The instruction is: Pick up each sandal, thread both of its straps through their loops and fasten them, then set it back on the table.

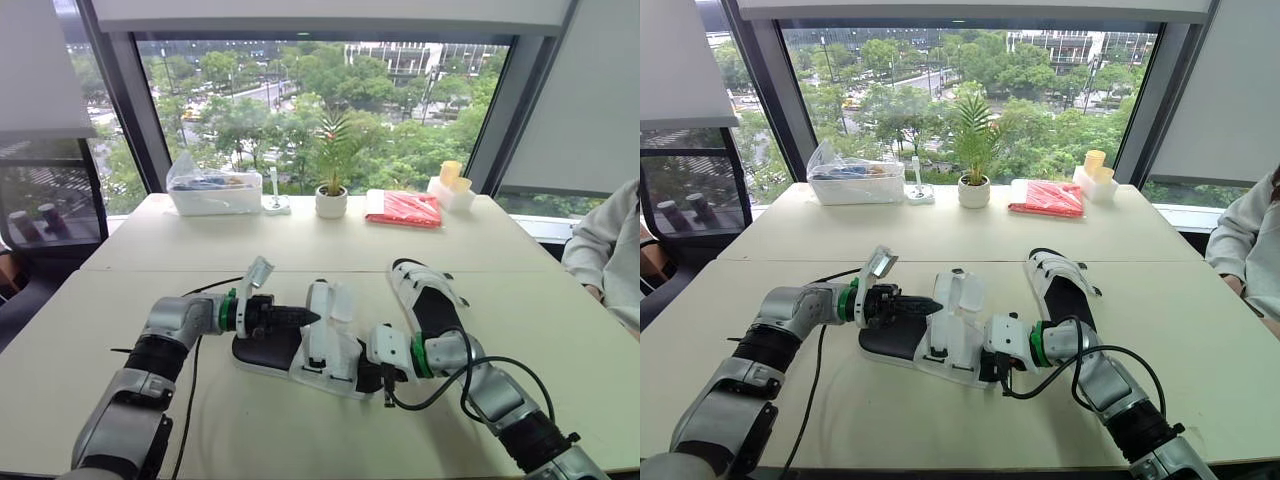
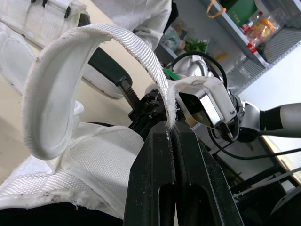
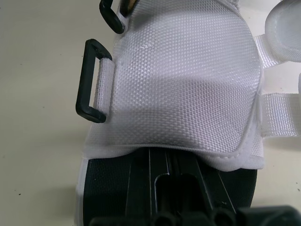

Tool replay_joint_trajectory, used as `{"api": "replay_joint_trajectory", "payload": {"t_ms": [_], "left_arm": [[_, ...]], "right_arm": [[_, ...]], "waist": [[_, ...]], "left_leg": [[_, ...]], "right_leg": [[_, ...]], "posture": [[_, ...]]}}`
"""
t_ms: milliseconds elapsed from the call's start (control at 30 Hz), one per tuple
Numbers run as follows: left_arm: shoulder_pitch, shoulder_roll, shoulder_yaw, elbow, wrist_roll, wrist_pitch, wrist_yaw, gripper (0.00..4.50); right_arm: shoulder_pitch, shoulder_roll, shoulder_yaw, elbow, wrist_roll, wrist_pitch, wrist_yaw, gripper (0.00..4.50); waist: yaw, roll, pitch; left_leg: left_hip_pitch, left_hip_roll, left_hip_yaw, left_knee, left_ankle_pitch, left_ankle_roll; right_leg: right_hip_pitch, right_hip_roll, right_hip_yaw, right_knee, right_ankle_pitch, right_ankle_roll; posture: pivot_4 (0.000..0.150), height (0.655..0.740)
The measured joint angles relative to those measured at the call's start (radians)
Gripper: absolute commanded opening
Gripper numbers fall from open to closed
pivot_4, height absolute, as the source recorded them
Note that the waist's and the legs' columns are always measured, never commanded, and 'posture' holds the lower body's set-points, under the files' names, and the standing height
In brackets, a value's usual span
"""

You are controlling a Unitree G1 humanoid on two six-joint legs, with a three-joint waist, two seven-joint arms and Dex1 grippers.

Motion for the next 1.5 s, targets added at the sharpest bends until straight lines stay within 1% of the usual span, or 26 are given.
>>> {"api": "replay_joint_trajectory", "payload": {"t_ms": [400, 767, 933, 1100, 1200, 1233, 1267, 1300, 1333, 1433, 1500], "left_arm": [[-0.001, 0.023, -0.019, 0.000, 0.032, -0.005, -0.066, 0.01], [0.017, 0.011, -0.050, -0.014, 0.102, -0.140, -0.089, 0.01], [0.020, 0.005, -0.086, -0.043, 0.132, -0.192, -0.133, 0.01], [0.078, 0.021, -0.115, -0.114, 0.156, -0.251, -0.170, 0.01], [0.096, 0.035, -0.133, -0.140, 0.175, -0.261, -0.171, 0.84], [0.098, 0.037, -0.134, -0.142, 0.176, -0.260, -0.171, 0.92], [0.098, 0.042, -0.134, -0.144, 0.177, -0.259, -0.169, 1.45], [0.099, 0.049, -0.134, -0.157, 0.179, -0.258, -0.169, 1.53], [0.144, 0.113, -0.134, -0.232, 0.172, -0.259, -0.177, 1.99], [0.225, 0.239, -0.129, -0.328, 0.151, -0.293, -0.186, 3.39], [0.289, 0.289, -0.116, -0.399, 0.143, -0.333, -0.190, 3.39]], "right_arm": [[0.006, -0.009, 0.000, -0.017, -0.002, 0.006, -0.003, 0.00], [0.010, -0.010, 0.000, -0.031, -0.008, 0.020, -0.005, 0.00], [0.017, -0.010, -0.001, -0.038, -0.008, 0.021, -0.013, 0.00], [0.019, -0.010, -0.001, -0.040, -0.008, 0.021, -0.015, 0.00], [0.019, -0.010, -0.001, -0.040, -0.009, 0.021, -0.017, 0.00], [0.019, -0.010, -0.001, -0.040, -0.009, 0.021, -0.018, 0.00], [0.019, -0.010, -0.001, -0.040, -0.009, 0.021, -0.018, 0.00], [0.019, -0.010, -0.001, -0.040, -0.009, 0.021, -0.018, 0.00], [0.020, -0.003, 0.002, -0.041, -0.008, 0.021, -0.021, 0.00], [0.022, -0.007, 0.001, -0.042, -0.008, 0.019, -0.021, 0.00], [0.022, -0.011, -0.001, -0.040, -0.008, 0.019, -0.021, 0.00]], "waist": [[0.002, 0.000, 0.000], [0.004, 0.000, 0.000], [0.003, 0.000, 0.000], [0.003, 0.000, 0.000], [0.004, 0.000, 0.000], [0.004, 0.000, 0.000], [0.004, 0.000, 0.000], [0.004, 0.000, 0.000], [-0.003, 0.000, 0.000], [0.000, 0.001, 0.000], [0.003, 0.001, 0.000]], "left_leg": [[-0.004, 0.000, 0.000, 0.001, 0.000, 0.000], [-0.004, 0.000, 0.000, 0.001, 0.000, 0.000], [-0.004, 0.000, 0.000, 0.001, 0.000, 0.000], [-0.004, 0.000, 0.000, 0.001, 0.000, 0.000], [-0.004, 0.000, 0.000, 0.002, 0.000, 0.000], [-0.004, 0.000, 0.000, 0.002, 0.000, 0.000], [-0.004, 0.001, 0.000, 0.002, 0.000, 0.000], [-0.004, 0.001, 0.000, 0.002, 0.000, 0.000], [-0.004, 0.001, 0.000, 0.001, 0.000, 0.001], [-0.004, 0.002, -0.002, 0.001, -0.001, 0.001], [-0.004, 0.002, -0.001, 0.002, -0.001, 0.001]], "right_leg": [[-0.003, 0.000, -0.001, 0.000, 0.000, 0.000], [-0.003, 0.001, -0.001, 0.000, 0.000, 0.000], [-0.003, 0.002, -0.001, 0.000, 0.000, 0.000], [-0.003, 0.002, -0.001, 0.000, 0.000, 0.000], [-0.002, 0.002, -0.001, 0.000, 0.000, 0.000], [-0.002, 0.002, -0.001, 0.000, 0.000, 0.000], [-0.002, 0.002, -0.001, 0.000, 0.000, 0.000], [-0.002, 0.002, -0.001, 0.000, 0.000, 0.000], [-0.003, 0.003, 0.000, 0.000, 0.000, 0.000], [-0.003, 0.004, 0.000, 0.000, 0.000, 0.000], [-0.002, 0.002, 0.000, -0.001, 0.000, -0.001]], "posture": [[0.150, 0.7374], [0.150, 0.7374], [0.150, 0.7374], [0.150, 0.7374], [0.150, 0.7374], [0.150, 0.7374], [0.150, 0.7374], [0.150, 0.7374], [0.150, 0.7374], [0.150, 0.7374], [0.150, 0.7374]]}}
